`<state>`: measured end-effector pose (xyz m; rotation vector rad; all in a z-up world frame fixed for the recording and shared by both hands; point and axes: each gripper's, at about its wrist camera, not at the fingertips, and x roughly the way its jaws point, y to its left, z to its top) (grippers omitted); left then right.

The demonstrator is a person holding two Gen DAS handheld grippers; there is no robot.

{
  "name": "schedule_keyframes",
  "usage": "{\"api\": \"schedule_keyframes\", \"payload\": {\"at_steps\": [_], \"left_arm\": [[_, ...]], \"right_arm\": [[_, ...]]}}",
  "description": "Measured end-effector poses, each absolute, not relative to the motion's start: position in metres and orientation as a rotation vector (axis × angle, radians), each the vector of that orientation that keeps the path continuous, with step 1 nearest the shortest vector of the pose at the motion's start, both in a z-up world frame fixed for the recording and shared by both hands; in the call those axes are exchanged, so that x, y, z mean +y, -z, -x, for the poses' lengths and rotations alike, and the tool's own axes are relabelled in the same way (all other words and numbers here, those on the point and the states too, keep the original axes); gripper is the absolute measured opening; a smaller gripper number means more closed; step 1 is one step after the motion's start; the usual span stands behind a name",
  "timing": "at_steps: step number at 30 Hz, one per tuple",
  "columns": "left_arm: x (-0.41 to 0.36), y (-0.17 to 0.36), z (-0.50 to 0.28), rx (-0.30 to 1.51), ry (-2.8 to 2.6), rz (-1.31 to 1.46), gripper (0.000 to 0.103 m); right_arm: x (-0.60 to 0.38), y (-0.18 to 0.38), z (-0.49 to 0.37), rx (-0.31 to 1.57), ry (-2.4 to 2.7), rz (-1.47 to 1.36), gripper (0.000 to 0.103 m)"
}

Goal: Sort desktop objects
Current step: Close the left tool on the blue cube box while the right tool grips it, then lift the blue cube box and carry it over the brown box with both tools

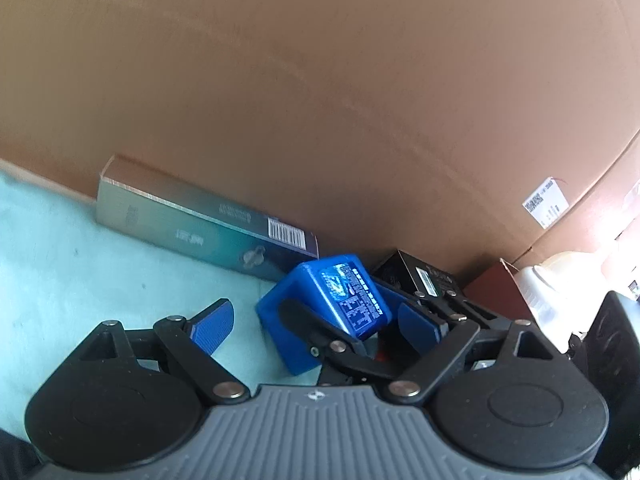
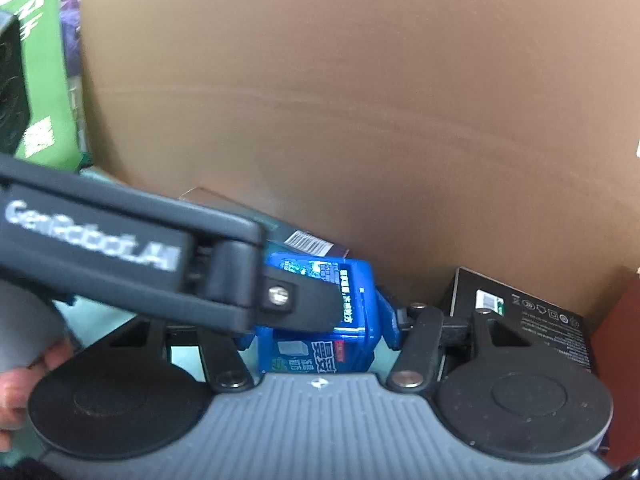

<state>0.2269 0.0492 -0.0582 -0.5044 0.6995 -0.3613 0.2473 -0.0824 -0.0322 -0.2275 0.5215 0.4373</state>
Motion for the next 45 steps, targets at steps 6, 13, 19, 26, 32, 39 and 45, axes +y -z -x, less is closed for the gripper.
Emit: {"api": "schedule_keyframes", "payload": {"at_steps": [6,13,19,26,32,39,45], "left_arm": [[0.044,0.057,-0.212,0.719,0.380,0.485,0.090],[0.040,0.067,-0.181,0.778,0.402,0.482,0.089],[0.012,0.067,-0.151,0.793,0.466,0.387,0.081],[-0.011,0.067,-0.146,0.793,0.428,0.336,0.081],[-0.006,0.067,-0.141,0.809,0.374,0.380,0.067],[-0.018,0.049,-0.123,0.782,0.381,0.367,0.067],[-0.046,0.012,-0.105,0.701,0.423,0.313,0.067]], "right_arm": [[-0.084,0.023,-0.222,0.532,-0.498,0.187,0.057],[-0.105,0.019,-0.188,0.588,-0.524,0.109,0.057],[-0.131,0.015,-0.151,0.627,-0.524,0.068,0.058],[-0.139,-0.002,-0.153,0.611,-0.506,0.020,0.058],[-0.149,0.006,-0.142,0.589,-0.532,0.027,0.057],[-0.163,-0.009,-0.122,0.542,-0.531,0.018,0.057],[-0.189,-0.038,-0.096,0.438,-0.487,-0.006,0.057]]}}
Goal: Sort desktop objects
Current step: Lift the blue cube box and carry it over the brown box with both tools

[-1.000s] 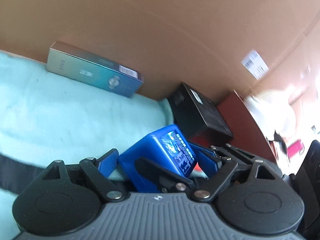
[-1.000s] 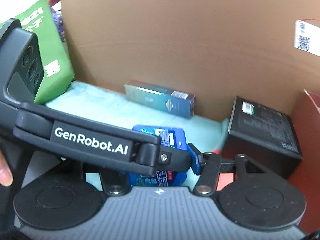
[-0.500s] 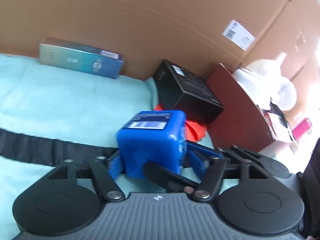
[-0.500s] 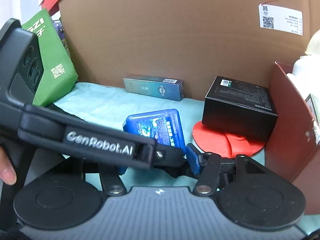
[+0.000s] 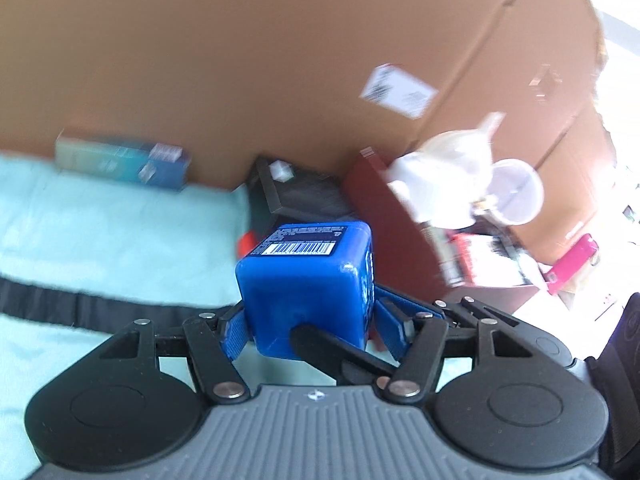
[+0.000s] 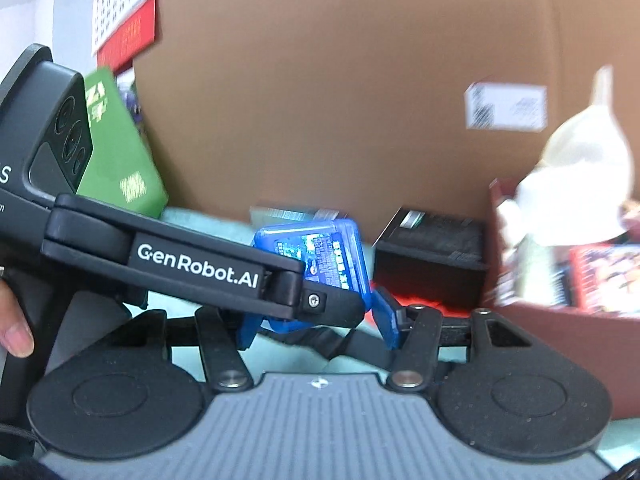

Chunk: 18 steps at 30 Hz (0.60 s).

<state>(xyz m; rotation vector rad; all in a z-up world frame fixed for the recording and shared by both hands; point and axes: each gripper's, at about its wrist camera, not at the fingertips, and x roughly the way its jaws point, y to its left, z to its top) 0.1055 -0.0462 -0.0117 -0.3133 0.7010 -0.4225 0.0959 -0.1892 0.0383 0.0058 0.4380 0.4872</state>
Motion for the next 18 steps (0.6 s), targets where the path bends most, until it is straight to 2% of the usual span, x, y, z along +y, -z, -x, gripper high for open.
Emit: {"api": "schedule_keyframes", "payload": {"at_steps": [9,18], "left_arm": [[-0.128,-0.037,-0.098,0.585,0.557,0.237,0.067],[-0.229,-0.046,-0.130,0.573,0.731,0.211,0.067]], "right_arm": [[-0.264,-0.082,-0.065,0.281,-0.339,-0.037,0.057],[-0.356,-0.095,-0.066,0.238,-0.140,-0.093,0.057]]}}
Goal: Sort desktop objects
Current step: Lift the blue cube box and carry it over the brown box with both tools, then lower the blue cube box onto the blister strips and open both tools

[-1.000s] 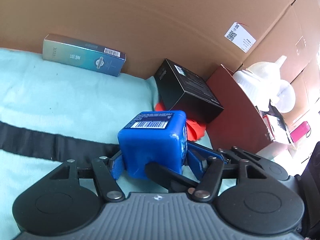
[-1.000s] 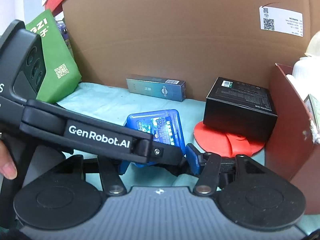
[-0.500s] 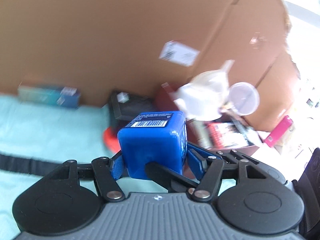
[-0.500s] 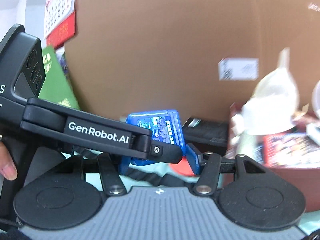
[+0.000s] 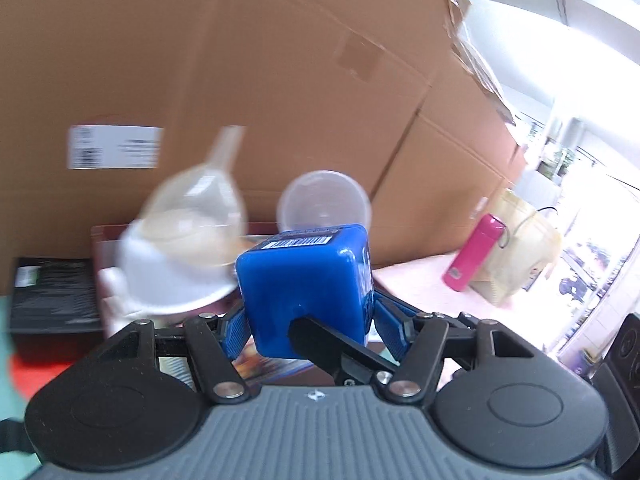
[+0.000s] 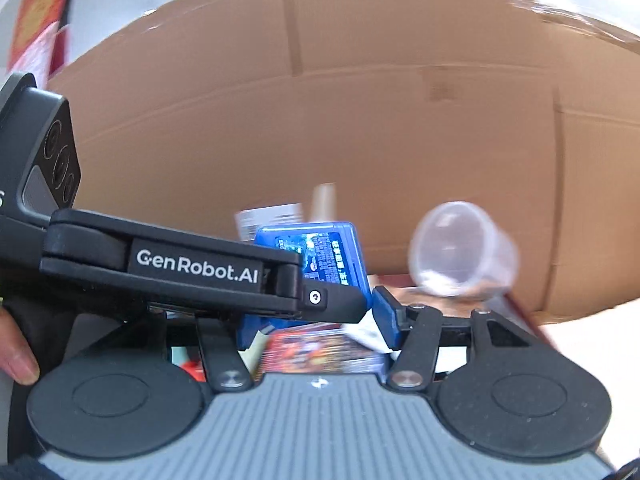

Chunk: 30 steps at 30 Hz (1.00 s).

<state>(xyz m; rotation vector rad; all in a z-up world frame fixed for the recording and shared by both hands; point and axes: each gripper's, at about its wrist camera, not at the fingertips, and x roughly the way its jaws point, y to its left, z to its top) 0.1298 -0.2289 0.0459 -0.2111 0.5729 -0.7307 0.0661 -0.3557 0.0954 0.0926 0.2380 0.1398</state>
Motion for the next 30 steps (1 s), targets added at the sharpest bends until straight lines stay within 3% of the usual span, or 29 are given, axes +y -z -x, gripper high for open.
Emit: {"api": "schedule_keyframes", "payload": {"at_steps": [14,15,19,20,25,30], "left_arm": [[-0.275,-0.030,-0.193,0.611,0.758,0.198,0.067],[-0.274,-0.030,-0.194,0.602,0.745,0.203,0.068],[-0.266,-0.033,-0.198,0.566,0.755,0.267,0.097],[-0.263,-0.034,-0.197,0.556,0.765,0.276,0.099],[-0.260,-0.037,-0.186,0.523,0.759,0.241,0.101],[-0.261,-0.037,-0.179,0.502,0.746,0.199,0.103]], "right_arm": [[-0.408,-0.078,-0.130,0.267,-0.101,-0.154,0.057],[-0.407,-0.075,-0.138,0.275,-0.097,-0.157,0.057],[-0.408,-0.067,-0.147,0.290,-0.085,-0.147,0.058],[-0.408,-0.065,-0.148,0.288,-0.072,-0.143,0.062],[-0.410,-0.060,-0.144,0.275,-0.021,-0.155,0.082],[-0.412,-0.059,-0.137,0.260,-0.021,-0.177,0.082]]}}
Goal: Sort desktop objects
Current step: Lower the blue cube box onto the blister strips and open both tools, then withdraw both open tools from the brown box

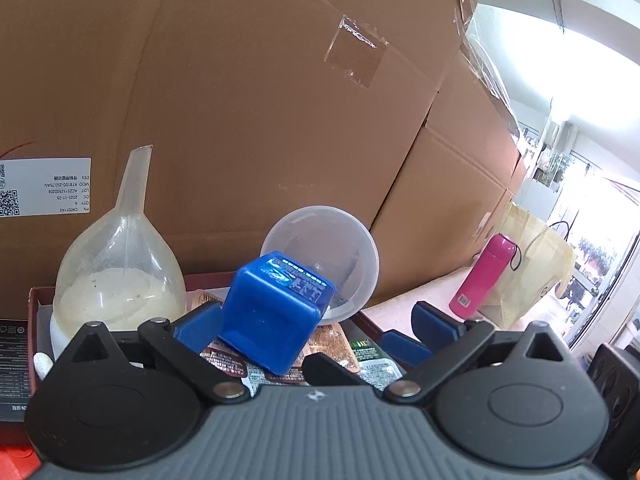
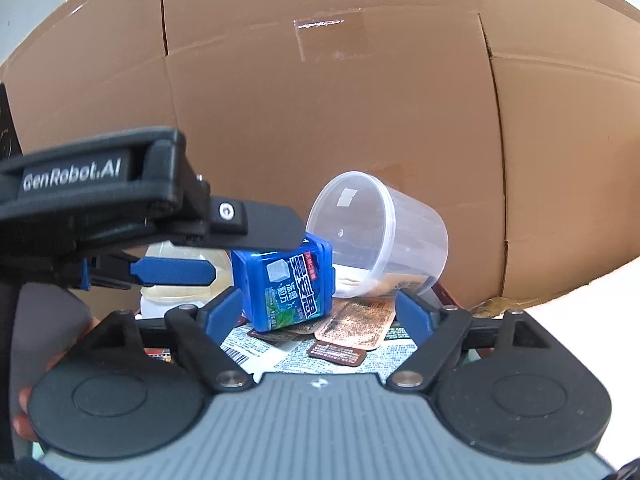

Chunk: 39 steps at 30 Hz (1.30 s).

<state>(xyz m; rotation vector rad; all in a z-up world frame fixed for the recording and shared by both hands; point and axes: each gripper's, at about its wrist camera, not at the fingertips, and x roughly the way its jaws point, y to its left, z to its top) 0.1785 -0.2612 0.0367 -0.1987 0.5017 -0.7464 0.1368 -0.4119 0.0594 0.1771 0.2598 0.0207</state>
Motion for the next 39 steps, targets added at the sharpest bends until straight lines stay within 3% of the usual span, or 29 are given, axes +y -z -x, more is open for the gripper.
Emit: {"api": "schedule_keyframes", "payload": {"at_steps": [10,26,39], "left_arm": [[-0.262,-0.042,-0.162,0.495,0.680,0.116,0.103],[-0.248,-0.046,-0.101,0.481,0.555,0.052,0.103],[-0.217,-0.017,-0.032,0.536,0.400,0.067,0.103]], "right_arm": [[-0.407,-0.071,-0.120,0.278,-0.003,-0.140,0.101],[-0.391,-0.083,-0.064,0.341,0.051,-0.095,0.101],[-0.371,-0.064,-0.011,0.452,0.100,-0.031,0.101]]}}
